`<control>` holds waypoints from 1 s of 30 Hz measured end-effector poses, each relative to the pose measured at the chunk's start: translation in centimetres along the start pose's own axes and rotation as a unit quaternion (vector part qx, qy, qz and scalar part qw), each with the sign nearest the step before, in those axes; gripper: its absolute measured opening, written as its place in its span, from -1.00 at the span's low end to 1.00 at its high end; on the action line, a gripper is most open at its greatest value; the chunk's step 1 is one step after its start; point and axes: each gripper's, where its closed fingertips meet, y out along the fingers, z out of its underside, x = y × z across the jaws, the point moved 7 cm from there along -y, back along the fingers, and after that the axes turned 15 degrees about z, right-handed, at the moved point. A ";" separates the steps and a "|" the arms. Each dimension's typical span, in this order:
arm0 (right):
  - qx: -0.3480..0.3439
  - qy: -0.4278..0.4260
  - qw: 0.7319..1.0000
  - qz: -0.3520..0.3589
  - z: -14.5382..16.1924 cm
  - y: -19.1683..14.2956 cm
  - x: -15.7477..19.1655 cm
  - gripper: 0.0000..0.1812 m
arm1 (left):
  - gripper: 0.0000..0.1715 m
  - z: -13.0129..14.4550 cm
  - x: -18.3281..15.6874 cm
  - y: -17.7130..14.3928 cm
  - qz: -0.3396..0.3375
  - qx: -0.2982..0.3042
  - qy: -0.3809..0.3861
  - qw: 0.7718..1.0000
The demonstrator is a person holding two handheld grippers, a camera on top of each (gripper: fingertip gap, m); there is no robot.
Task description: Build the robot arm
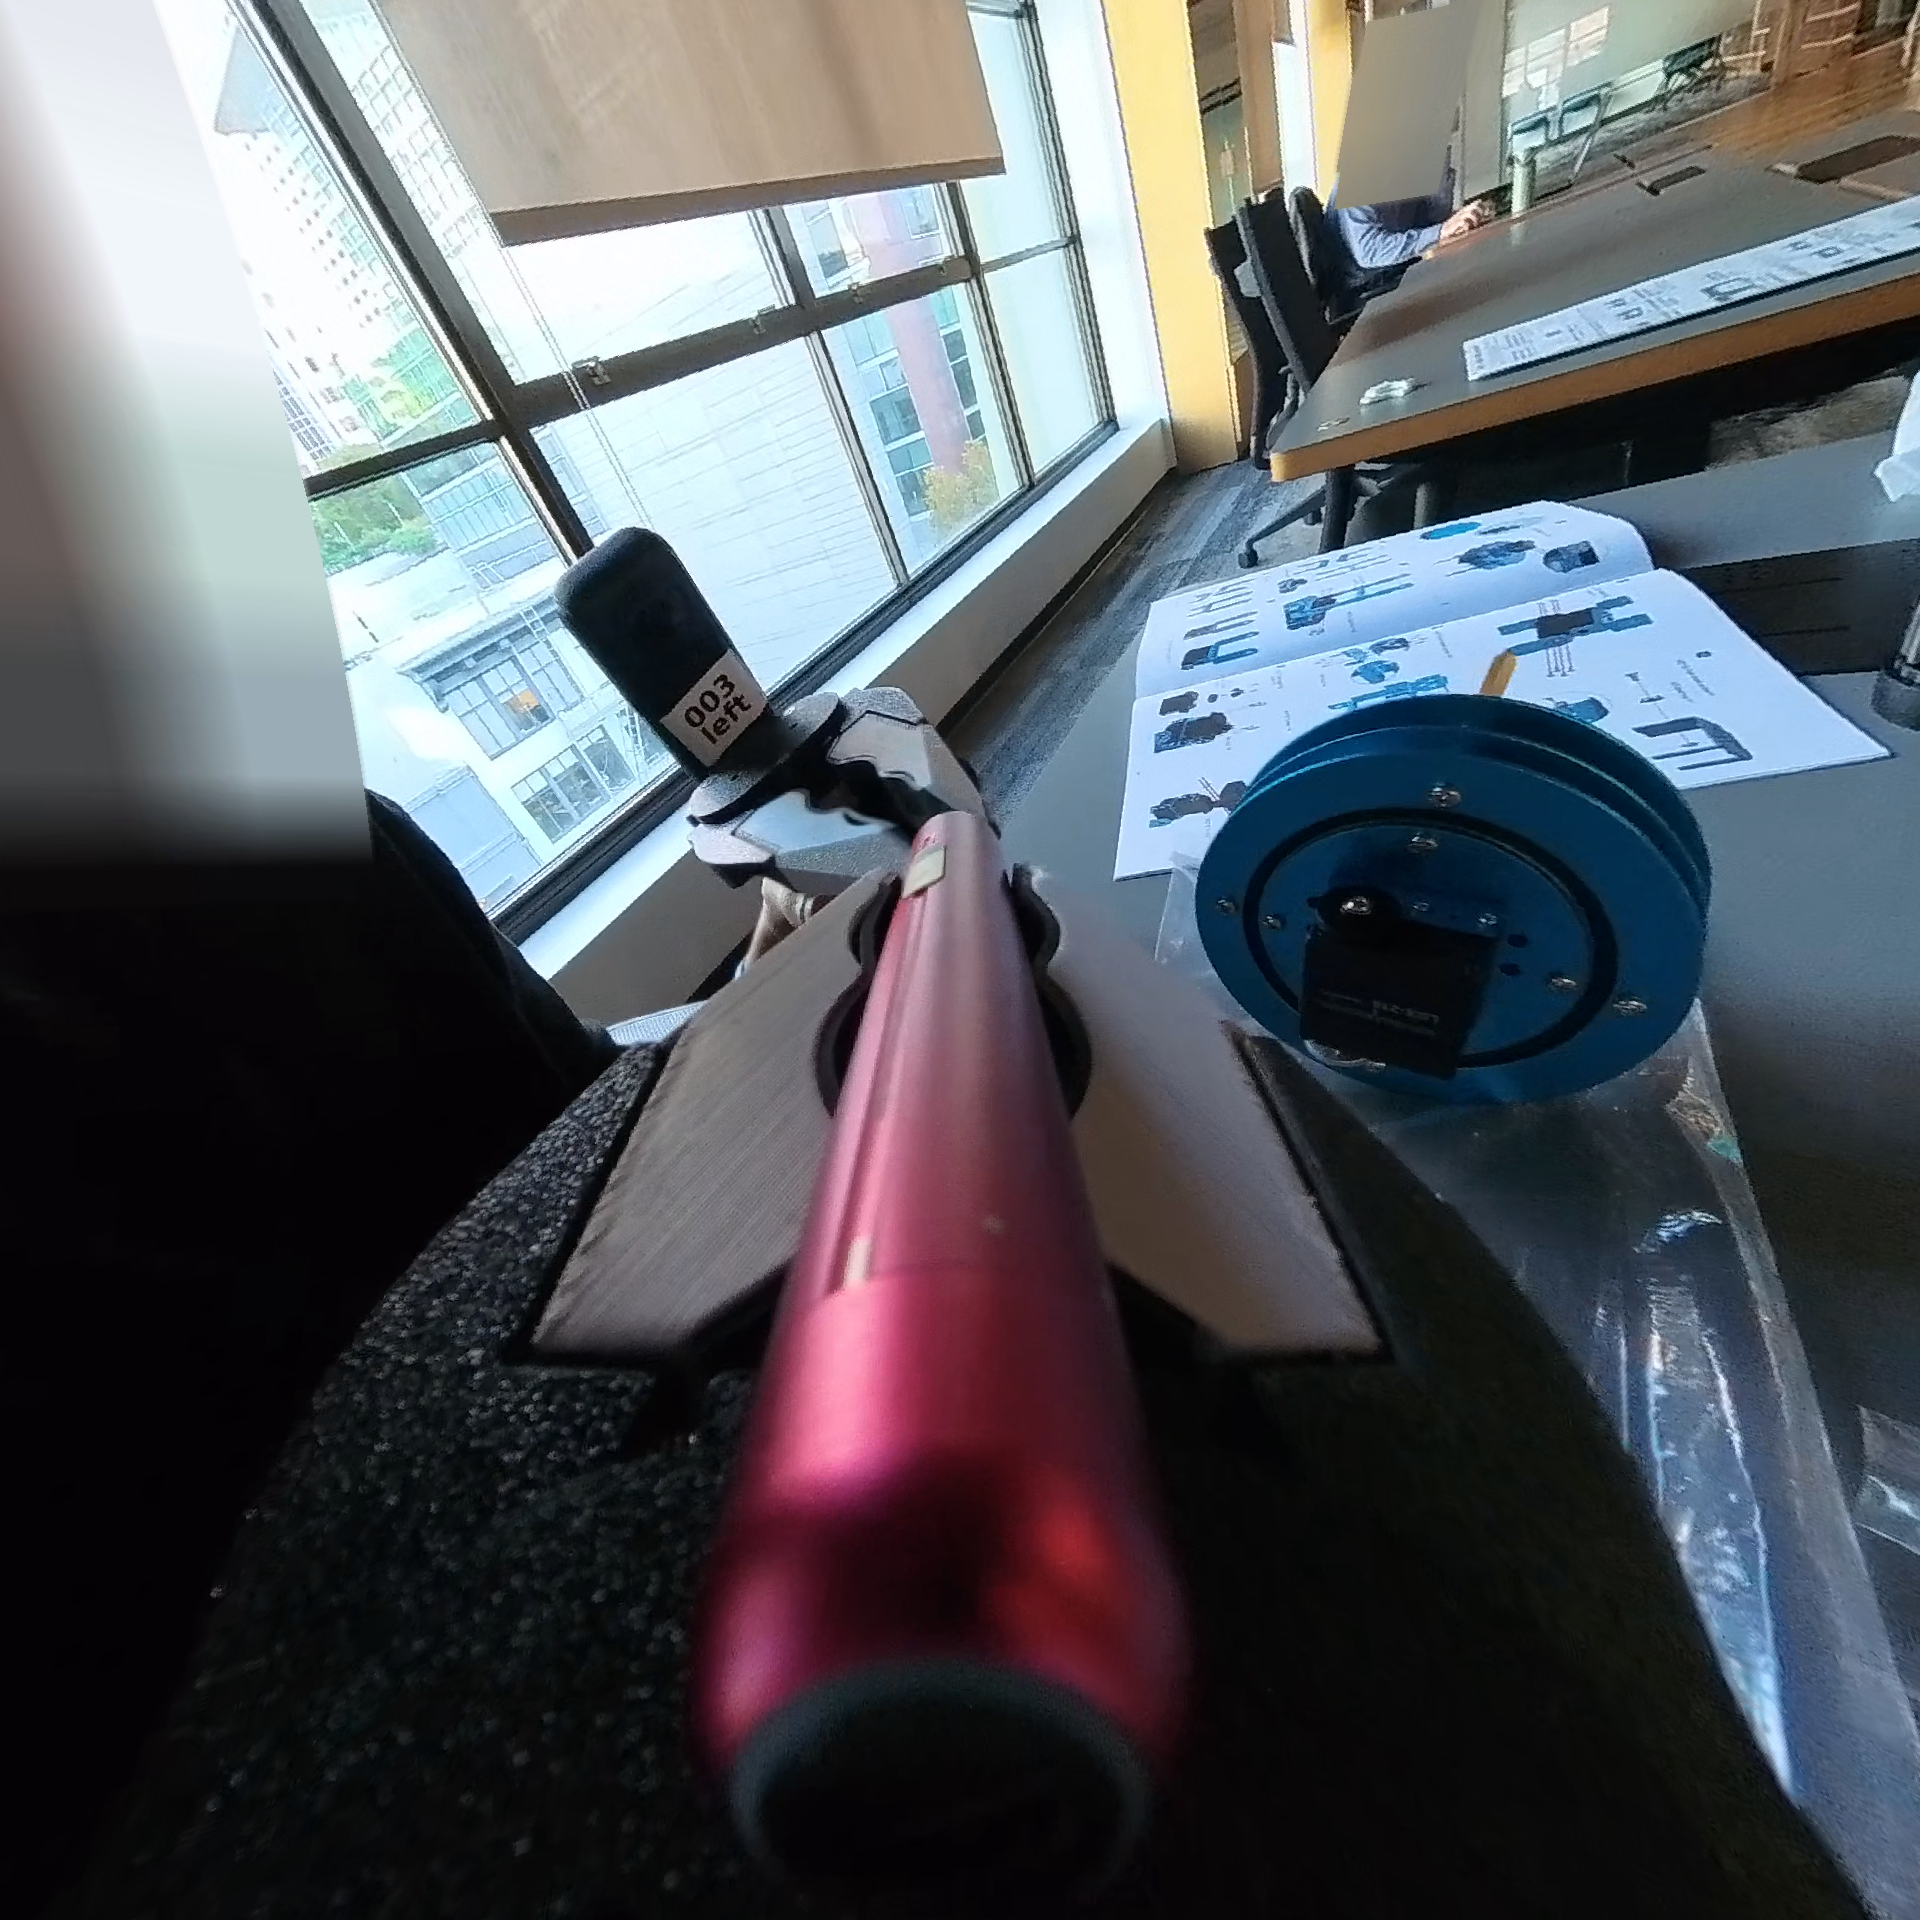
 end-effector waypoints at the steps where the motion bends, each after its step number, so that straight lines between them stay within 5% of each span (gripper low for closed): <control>1: -0.002 0.000 1.000 -0.002 0.0 0.0 0.1 -0.76 | -0.90 -0.1 0.0 0.0 -0.002 -0.002 0.000 1.000; 30: -0.014 0.011 1.000 -0.018 -0.5 -0.5 0.3 -0.76 | -1.00 -0.4 -0.1 -0.8 -0.024 -0.005 0.064 0.998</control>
